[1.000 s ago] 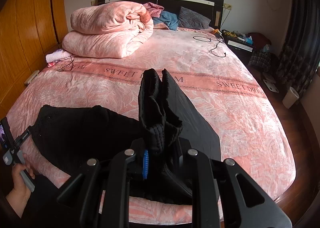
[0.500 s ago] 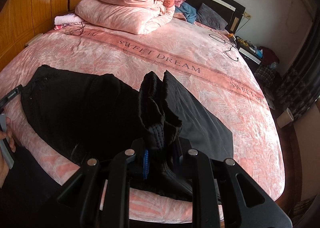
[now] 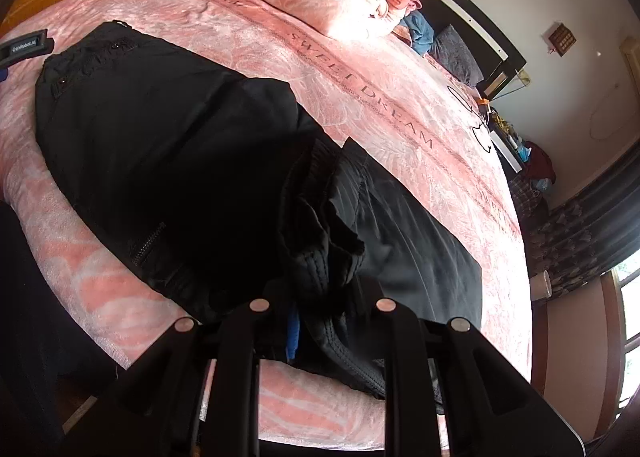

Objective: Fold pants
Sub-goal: 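Lower the held pant leg over the rest of the pants with the right tool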

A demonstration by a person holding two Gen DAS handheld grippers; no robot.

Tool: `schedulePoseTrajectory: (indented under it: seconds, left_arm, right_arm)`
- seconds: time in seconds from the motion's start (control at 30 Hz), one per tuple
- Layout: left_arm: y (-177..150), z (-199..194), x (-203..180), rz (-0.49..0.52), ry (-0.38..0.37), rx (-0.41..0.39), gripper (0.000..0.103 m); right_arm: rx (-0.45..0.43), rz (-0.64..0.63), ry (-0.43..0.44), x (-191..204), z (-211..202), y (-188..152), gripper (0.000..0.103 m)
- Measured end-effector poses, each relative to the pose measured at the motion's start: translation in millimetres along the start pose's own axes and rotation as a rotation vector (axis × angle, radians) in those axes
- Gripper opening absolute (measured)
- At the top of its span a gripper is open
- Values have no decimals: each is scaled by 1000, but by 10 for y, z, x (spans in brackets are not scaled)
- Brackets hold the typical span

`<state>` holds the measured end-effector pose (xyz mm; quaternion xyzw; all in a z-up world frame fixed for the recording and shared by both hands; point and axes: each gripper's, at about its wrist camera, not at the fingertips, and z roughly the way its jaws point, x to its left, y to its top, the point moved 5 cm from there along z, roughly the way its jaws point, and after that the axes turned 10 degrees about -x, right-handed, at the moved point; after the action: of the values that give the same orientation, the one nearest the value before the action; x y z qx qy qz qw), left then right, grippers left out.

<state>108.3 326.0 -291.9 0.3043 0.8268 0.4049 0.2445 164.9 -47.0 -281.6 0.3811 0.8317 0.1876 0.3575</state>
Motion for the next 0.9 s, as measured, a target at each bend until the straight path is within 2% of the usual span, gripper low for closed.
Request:
schedulePoseTrajectory:
  seconds: [0.4, 0.9]
  left_arm:
    - [-41, -48, -5, -17, -14, -1, 99]
    - [-17, -58, -25, -53, -24, -1, 99]
  right_arm:
    - [3, -5, 3, 84, 102, -41, 17]
    - [35, 5, 59, 221, 273, -151, 19]
